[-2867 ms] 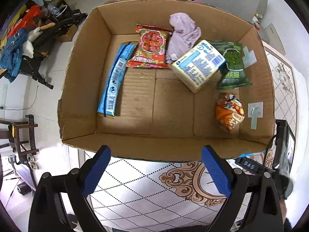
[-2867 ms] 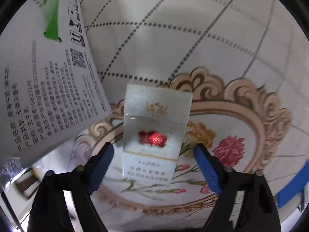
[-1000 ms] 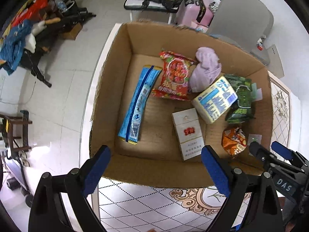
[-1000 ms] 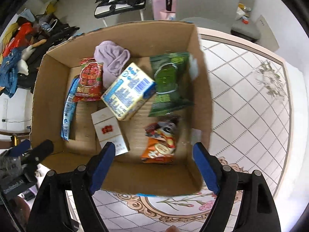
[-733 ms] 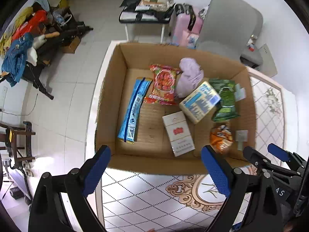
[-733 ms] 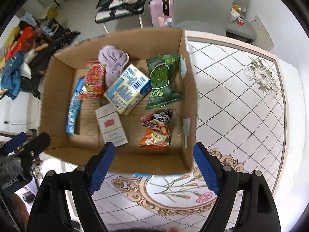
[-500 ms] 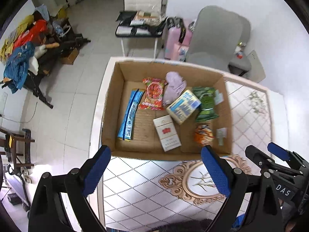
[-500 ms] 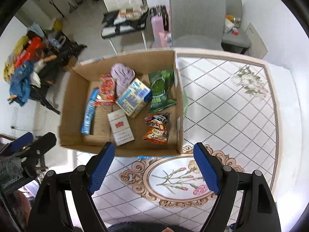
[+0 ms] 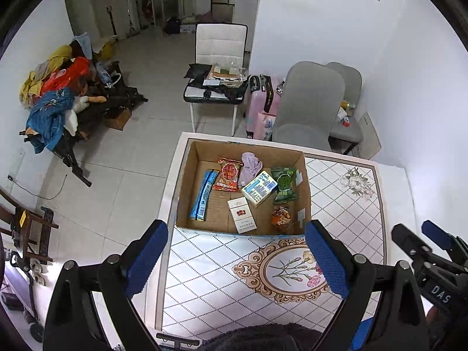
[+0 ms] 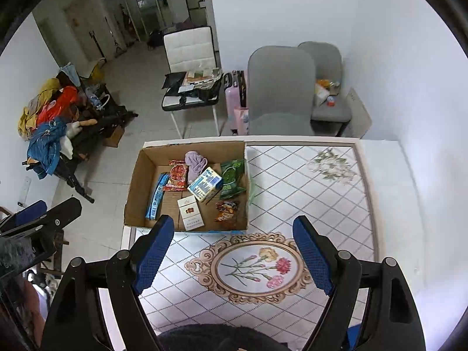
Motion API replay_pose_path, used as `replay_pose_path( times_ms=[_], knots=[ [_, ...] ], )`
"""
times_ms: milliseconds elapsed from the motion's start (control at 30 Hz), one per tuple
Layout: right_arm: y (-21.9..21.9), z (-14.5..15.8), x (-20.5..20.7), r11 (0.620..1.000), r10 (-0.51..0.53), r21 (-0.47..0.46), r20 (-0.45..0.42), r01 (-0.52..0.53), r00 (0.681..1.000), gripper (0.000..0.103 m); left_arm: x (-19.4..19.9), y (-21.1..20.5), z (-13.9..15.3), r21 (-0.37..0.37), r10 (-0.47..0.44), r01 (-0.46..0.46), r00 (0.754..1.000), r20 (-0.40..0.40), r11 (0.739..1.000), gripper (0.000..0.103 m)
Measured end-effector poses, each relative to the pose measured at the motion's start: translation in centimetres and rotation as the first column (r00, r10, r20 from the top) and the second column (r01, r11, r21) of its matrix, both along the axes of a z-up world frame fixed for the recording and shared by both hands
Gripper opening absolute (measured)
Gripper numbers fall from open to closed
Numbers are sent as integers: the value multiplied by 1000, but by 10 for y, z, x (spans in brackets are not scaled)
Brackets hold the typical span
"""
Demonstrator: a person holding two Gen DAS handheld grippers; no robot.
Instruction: Organize soft objects
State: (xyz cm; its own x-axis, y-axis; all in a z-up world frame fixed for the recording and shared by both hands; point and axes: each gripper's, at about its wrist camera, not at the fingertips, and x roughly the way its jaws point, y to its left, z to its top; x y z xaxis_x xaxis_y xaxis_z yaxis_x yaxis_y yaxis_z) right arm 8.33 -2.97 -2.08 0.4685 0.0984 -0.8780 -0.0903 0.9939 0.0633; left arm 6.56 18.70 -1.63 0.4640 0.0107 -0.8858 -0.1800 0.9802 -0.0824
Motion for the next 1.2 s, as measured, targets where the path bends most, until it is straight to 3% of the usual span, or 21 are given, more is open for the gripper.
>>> replay_pose_path(
  times_ms=[467,1200],
  knots=[
    [-17,32,-24,999,-18,-26,16,18,1000,85,-24,-21,17,67,-35,35,999,8,997,96],
    [-9,47,-29,997,24,-79,46,-20,999,85,-32,-28,29,99,-44,41,999,30,994,96]
  ],
)
